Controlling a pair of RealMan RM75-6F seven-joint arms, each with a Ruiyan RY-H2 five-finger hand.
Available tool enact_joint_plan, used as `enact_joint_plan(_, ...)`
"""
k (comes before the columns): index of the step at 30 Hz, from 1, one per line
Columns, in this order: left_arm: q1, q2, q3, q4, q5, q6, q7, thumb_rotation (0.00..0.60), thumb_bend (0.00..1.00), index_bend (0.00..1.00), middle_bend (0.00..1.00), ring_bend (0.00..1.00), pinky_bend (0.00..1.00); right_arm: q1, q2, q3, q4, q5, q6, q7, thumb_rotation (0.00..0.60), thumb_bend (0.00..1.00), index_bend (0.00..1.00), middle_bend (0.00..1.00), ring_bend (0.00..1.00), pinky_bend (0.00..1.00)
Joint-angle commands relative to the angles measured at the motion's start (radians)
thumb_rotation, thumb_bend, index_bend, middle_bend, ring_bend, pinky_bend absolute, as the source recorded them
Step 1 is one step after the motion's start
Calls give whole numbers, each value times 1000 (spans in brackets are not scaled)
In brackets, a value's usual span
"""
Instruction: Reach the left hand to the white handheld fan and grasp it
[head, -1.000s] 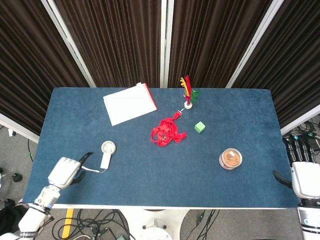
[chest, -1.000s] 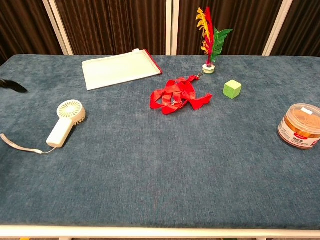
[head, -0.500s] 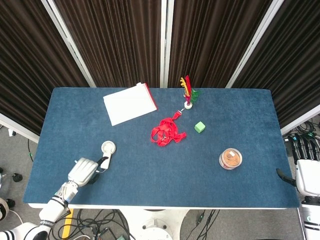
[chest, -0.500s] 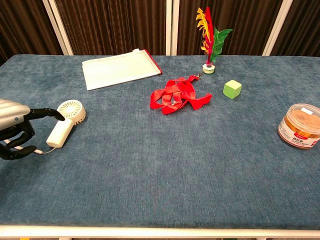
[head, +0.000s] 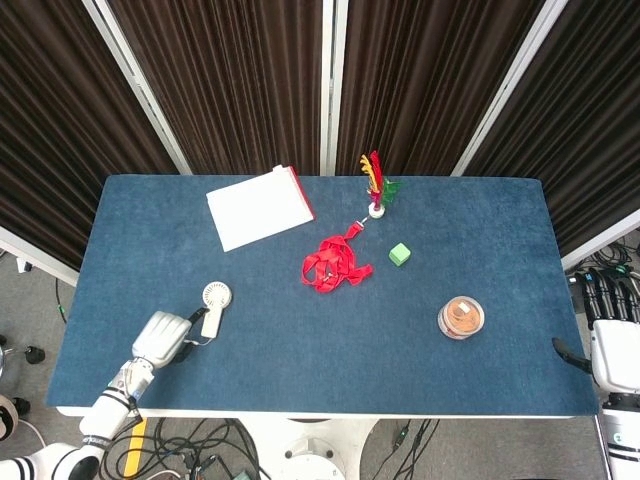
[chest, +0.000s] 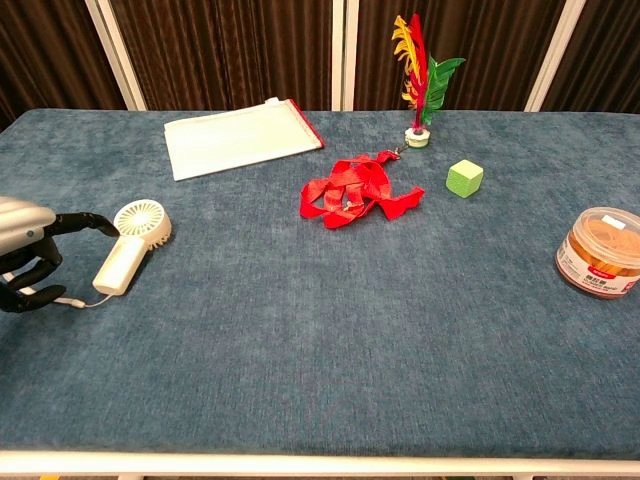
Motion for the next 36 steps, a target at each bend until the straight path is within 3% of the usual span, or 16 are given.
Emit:
enact_joint_plan(1, -4, -3, 1, 4, -4, -3, 1, 600, 420, 160, 803, 830, 780, 1, 0, -1, 0, 2, -3, -2, 600, 81, 0, 0, 0, 0)
enact_joint_plan(36, -29, -25, 22, 22, -33, 6, 18, 600, 420, 160, 803, 830, 780, 7, -8, 2, 12, 36, -31, -11, 600, 82, 0, 0, 0, 0)
